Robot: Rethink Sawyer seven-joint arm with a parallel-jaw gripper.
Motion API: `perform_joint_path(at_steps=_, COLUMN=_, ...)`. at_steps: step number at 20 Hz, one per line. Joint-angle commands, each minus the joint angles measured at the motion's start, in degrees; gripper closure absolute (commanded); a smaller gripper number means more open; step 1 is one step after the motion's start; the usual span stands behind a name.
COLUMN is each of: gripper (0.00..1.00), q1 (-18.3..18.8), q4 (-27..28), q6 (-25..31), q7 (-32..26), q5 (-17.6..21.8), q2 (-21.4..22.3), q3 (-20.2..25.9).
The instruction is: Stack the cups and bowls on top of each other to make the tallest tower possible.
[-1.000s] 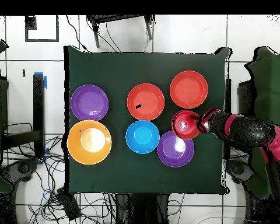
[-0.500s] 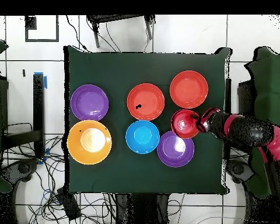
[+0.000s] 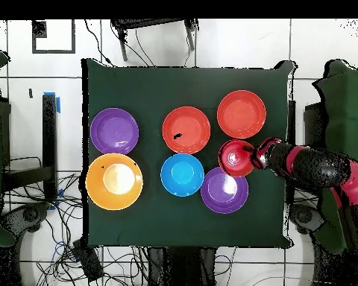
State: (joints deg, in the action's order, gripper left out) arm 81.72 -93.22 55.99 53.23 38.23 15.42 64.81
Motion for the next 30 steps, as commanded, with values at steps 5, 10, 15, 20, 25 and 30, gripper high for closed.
perform_joint_path(at_steps=5, gripper=1.00, q1=-2.95, q4=-0.45, q6=-0.32, q7=-10.42, q5=0.63, q2=-0.34, q3=-1.50)
perform_joint_path(at_steps=10, gripper=1.00, q1=-3.20, q4=-0.63, q6=0.41, q7=-9.89, q5=0.42, q2=0.72, q3=-1.42)
perform_joint_path(at_steps=15, gripper=1.00, q1=-3.43, q4=-0.77, q6=0.59, q7=-9.40, q5=0.49, q2=1.64, q3=-1.41)
perform_joint_path(at_steps=20, gripper=1.00, q1=-3.28, q4=-0.79, q6=0.77, q7=-9.47, q5=0.51, q2=2.12, q3=-1.56)
perform_joint_path(at_steps=25, gripper=1.00, q1=-3.13, q4=-1.52, q6=-0.39, q7=-8.58, q5=0.56, q2=2.29, q3=-1.41)
perform_joint_path(at_steps=30, gripper=1.00, q1=-2.68, q4=-2.41, q6=-1.33, q7=-8.05, q5=0.71, q2=2.12, q3=-1.41)
